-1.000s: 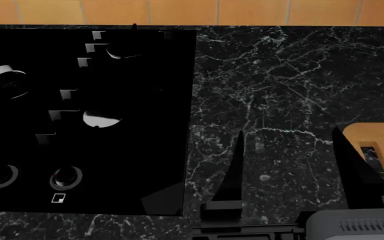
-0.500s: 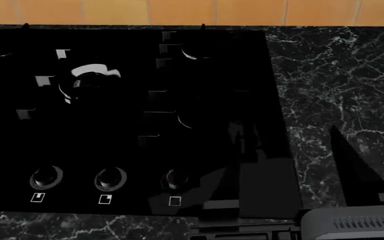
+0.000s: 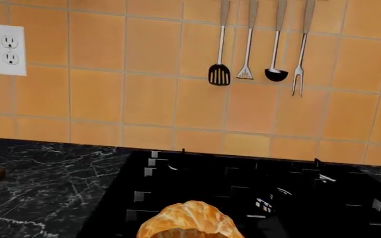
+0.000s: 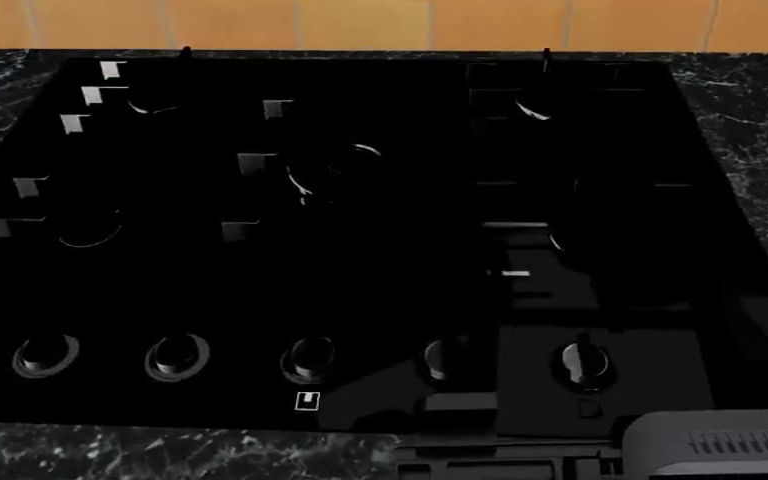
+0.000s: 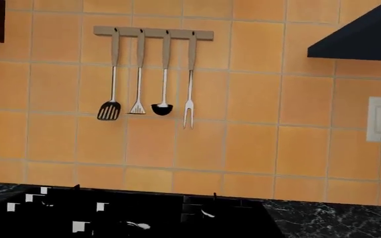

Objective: Place the tangerine and the mushroom on separate cutting boards.

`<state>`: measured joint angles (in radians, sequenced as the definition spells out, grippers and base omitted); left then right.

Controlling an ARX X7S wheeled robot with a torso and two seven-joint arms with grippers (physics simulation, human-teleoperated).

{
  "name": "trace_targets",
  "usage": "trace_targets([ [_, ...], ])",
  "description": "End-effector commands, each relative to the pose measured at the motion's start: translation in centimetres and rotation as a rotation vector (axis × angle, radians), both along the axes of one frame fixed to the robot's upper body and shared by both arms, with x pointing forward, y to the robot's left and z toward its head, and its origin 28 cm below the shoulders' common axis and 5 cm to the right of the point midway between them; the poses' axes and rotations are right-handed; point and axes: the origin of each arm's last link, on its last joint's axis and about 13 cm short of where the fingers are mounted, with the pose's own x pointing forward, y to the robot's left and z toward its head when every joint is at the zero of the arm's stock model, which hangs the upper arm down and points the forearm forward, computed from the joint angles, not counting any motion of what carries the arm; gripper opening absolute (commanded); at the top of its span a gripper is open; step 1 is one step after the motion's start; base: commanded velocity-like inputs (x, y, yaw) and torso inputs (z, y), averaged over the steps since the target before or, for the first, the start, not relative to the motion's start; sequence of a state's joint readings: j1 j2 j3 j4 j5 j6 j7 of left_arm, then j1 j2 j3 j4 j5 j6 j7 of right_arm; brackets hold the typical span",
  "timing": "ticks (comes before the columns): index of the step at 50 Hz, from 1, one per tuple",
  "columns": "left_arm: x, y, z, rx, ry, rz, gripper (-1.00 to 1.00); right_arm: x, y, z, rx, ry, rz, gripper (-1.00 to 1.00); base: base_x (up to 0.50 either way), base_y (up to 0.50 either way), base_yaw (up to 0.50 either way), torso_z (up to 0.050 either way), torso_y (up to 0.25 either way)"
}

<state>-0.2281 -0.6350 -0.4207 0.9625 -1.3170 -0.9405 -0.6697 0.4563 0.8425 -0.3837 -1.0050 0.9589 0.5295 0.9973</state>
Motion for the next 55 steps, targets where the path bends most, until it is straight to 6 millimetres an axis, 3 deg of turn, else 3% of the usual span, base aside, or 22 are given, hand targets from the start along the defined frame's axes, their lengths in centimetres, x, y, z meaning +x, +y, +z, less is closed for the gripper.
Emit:
trace_targets([
  [1,0.01,0.13,-0.02,-0.024,-0.005,0.005,-1.00,0.20,-0.13,0.09,0.000,-0.011,-0.011,1.00,0.00,0.50,0.00,0.000,0.000],
  [55,0.14,0.23,-0.13,-0.023,-0.008,0.013,-1.00,-0.03,0.37,0.44,-0.045,-0.023,0.009,1.00,0.03,0.50,0.00,0.000,0.000],
])
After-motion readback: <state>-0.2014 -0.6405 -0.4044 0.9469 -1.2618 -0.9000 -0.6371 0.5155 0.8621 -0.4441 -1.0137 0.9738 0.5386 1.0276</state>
